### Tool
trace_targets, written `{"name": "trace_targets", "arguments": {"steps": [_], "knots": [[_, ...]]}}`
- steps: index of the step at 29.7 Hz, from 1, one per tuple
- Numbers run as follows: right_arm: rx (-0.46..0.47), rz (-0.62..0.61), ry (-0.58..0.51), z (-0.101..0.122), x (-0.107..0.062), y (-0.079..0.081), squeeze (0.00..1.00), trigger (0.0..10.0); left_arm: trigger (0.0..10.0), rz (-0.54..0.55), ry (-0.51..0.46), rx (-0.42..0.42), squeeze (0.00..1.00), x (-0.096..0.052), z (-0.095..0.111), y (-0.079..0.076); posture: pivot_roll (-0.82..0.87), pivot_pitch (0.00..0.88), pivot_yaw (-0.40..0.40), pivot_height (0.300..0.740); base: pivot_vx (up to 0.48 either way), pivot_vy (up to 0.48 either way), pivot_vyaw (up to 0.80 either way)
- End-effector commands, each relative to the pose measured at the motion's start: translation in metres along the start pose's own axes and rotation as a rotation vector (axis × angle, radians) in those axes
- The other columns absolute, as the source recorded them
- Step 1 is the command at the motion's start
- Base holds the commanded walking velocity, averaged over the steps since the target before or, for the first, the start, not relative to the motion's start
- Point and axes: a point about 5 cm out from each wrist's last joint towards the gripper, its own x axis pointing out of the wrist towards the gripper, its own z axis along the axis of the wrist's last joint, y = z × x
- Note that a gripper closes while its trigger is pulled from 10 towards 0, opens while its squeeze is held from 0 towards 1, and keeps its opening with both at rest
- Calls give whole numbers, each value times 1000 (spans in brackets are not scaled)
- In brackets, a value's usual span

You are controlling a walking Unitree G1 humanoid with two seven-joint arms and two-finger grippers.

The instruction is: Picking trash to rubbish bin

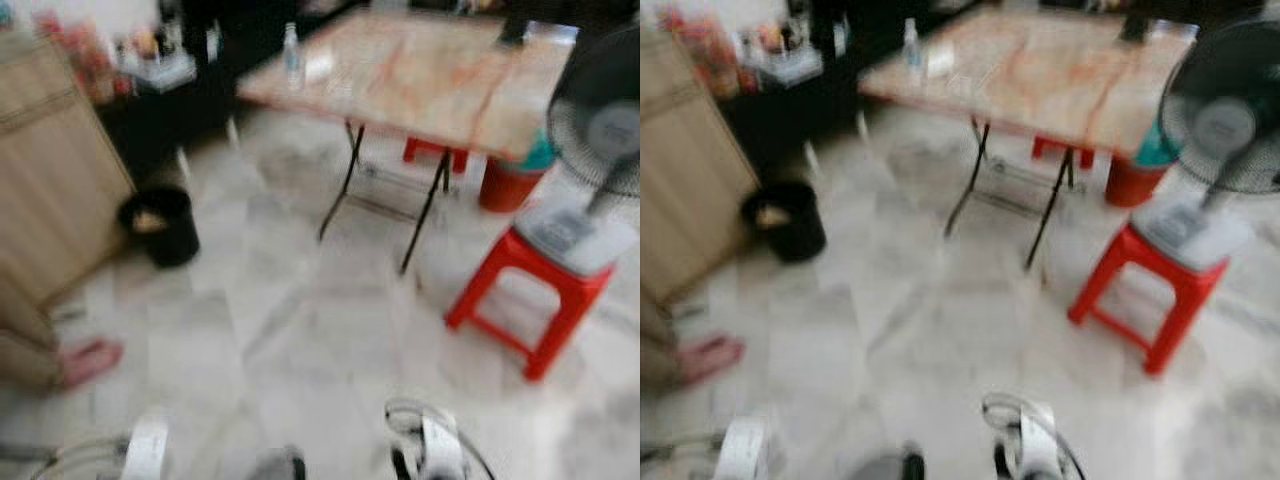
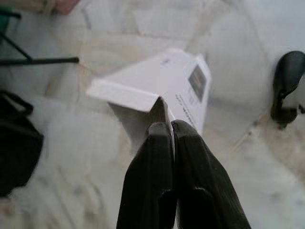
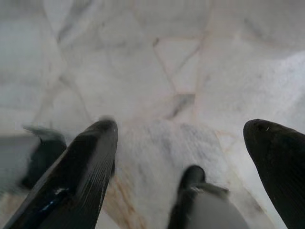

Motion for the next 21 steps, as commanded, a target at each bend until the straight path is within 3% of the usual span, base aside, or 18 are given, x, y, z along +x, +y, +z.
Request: {"name": "trace_targets", "arguments": {"steps": [1,10,21], "knots": [[29,-5,18,-3,0,2,0,10000,10000,-4,-93,26,0,4,28,0,98,122,57,728,0,0,0],[7,18,4,7,2,5,0,10000,10000,1,-90,-12,0,4,29,-3,103,128,44,728,0,0,0],[-33,11,5,4,1,1,0,10000,10000,1,-63,-33,0,3,20,-5,113,153,34,728,0,0,772]]}}
